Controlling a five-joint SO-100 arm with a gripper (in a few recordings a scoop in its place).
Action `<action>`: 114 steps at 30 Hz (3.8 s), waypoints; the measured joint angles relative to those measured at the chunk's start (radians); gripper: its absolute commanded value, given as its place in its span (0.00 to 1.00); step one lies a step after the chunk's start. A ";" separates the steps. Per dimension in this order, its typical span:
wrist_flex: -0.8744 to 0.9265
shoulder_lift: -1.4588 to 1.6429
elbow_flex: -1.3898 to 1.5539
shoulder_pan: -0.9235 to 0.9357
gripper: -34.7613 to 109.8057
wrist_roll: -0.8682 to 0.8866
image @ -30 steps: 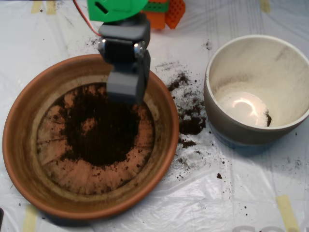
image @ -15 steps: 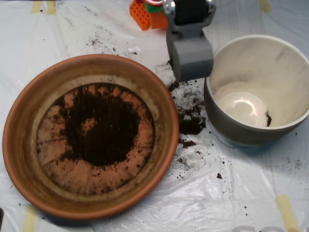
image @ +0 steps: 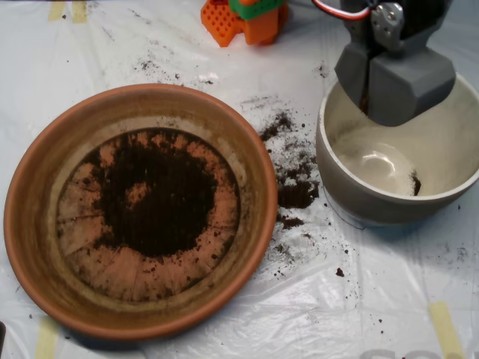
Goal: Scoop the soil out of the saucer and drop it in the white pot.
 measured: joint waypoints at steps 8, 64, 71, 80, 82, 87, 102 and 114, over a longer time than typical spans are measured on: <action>0.038 -0.025 -0.043 0.000 0.45 -0.008; -0.380 -0.054 0.620 0.844 0.50 0.120; -0.433 -0.129 0.627 0.865 0.53 0.103; -0.428 -0.137 0.695 0.857 0.57 0.074; -0.423 -0.160 0.693 0.867 0.57 0.074; -0.356 -0.304 0.618 0.897 0.56 0.074; -0.336 -0.411 0.443 0.894 0.52 0.083; -0.379 -0.354 0.476 0.821 0.24 0.078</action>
